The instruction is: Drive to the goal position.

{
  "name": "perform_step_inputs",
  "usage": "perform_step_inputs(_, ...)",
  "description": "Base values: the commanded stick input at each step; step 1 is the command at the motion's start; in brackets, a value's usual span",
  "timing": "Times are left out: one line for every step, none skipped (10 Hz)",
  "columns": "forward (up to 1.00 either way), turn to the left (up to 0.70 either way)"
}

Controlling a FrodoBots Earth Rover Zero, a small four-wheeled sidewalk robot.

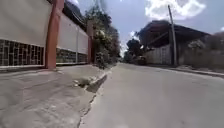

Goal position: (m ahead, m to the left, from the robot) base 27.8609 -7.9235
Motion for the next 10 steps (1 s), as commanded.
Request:
perform_step_inputs(1.0, -0.39)
perform_step_inputs(1.0, -0.39)
perform_step_inputs(1.0, -0.38)
perform_step_inputs(1.0, -0.36)
perform_step_inputs(1.0, -0.34)
perform_step_inputs(1.0, 0.0)
perform_step_inputs(1.0, 0.0)
perform_step_inputs(1.0, 0.0)
perform_step_inputs(1.0, 0.0)
perform_step_inputs(1.0, 0.0)
